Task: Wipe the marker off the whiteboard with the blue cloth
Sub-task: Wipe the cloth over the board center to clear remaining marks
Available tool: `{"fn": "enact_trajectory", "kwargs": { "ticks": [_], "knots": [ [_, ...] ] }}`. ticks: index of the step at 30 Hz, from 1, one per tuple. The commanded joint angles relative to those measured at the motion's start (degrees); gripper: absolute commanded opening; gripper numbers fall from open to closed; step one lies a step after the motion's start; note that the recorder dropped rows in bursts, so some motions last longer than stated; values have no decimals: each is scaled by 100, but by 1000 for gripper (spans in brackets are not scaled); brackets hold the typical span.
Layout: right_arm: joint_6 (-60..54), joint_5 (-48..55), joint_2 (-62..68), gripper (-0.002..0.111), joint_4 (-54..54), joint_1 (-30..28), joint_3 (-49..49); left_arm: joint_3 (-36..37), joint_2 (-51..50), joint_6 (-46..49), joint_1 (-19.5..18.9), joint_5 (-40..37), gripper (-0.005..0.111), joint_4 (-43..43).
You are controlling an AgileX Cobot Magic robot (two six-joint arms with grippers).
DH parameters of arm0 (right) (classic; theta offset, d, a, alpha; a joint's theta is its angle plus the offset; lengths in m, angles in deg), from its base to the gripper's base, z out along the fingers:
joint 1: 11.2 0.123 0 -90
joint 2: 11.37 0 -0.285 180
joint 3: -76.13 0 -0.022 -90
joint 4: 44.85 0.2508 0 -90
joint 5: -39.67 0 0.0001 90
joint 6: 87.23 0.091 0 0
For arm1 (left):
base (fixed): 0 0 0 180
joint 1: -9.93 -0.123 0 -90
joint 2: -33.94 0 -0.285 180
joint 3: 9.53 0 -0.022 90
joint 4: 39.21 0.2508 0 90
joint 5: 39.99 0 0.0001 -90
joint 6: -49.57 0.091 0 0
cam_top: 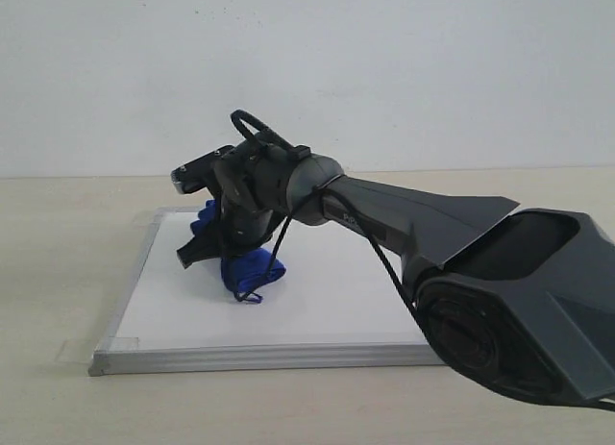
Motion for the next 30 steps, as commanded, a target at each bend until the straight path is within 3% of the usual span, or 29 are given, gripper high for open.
{"fn": "enact_trajectory", "kwargs": {
  "ticks": [1, 8, 14, 26, 30],
  "knots": [
    [350, 1139, 144, 0, -733, -202, -98, 20, 19, 31, -8, 18, 4, -4],
    [731, 1643, 144, 0, -1532, -250, -98, 20, 19, 31, -8, 18, 4, -4],
    [939, 1237, 144, 0, -1514, -250, -98, 20, 19, 31, -8, 18, 4, -4],
    [797, -516, 144, 0, -198, -231, -98, 20, 19, 31, -8, 18, 4, -4],
    [8, -704, 144, 0, 519, -231, -98, 20, 19, 31, -8, 18, 4, -4]
  ]
}}
